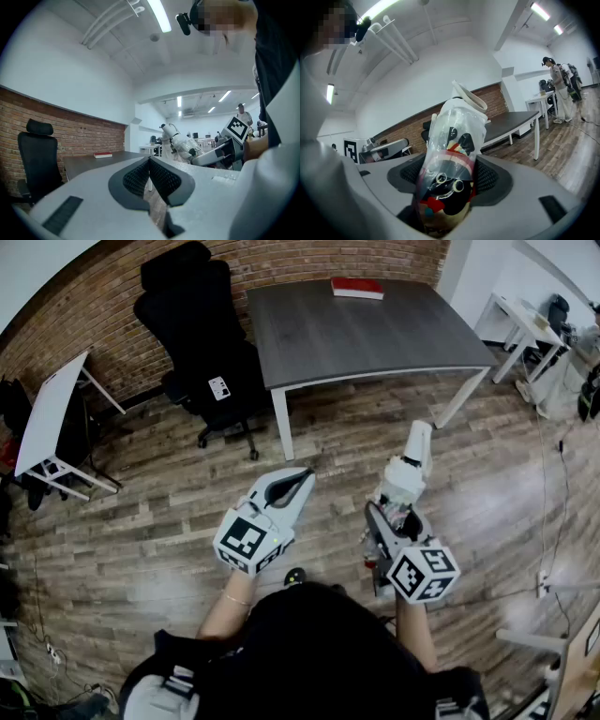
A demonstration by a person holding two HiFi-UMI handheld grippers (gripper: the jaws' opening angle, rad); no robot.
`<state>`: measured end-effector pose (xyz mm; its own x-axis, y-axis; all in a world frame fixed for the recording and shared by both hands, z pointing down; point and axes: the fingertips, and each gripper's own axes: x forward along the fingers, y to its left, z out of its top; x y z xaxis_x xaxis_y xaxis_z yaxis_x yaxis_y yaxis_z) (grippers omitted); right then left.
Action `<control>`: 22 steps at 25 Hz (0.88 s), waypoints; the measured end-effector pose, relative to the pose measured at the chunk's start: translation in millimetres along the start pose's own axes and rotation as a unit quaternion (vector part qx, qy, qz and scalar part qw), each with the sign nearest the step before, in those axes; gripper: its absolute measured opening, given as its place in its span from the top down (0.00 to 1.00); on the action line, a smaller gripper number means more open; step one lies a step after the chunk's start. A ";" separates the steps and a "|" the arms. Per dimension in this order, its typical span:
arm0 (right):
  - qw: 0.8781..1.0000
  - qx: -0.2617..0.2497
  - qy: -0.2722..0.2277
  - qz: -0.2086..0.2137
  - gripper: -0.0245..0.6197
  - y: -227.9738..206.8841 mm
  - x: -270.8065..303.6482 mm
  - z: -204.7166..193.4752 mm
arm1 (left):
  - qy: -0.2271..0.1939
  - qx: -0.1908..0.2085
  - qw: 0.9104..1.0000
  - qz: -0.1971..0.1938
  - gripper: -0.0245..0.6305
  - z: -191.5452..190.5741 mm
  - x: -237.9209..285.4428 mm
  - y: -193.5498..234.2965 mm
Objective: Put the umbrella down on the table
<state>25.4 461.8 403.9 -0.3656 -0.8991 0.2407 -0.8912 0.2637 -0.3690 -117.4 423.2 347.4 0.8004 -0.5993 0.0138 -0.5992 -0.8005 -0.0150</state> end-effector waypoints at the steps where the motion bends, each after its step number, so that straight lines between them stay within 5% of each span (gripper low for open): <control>1: 1.000 0.000 0.000 -0.001 0.51 0.3 -0.1 -0.4 | 0.001 0.000 1.000 -0.001 0.96 -0.4 -0.1 0.2; 22: 1.000 0.003 0.006 -0.021 0.51 25.2 17.5 -7.3 | 0.000 -0.017 1.000 -0.010 0.96 -11.3 -18.6 31.0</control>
<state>-5.4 455.3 405.4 -0.3305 -0.9053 0.2668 -0.9045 0.2231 -0.3634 -151.1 409.4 357.9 0.8124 -0.5830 0.0131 -0.5831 -0.8122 0.0195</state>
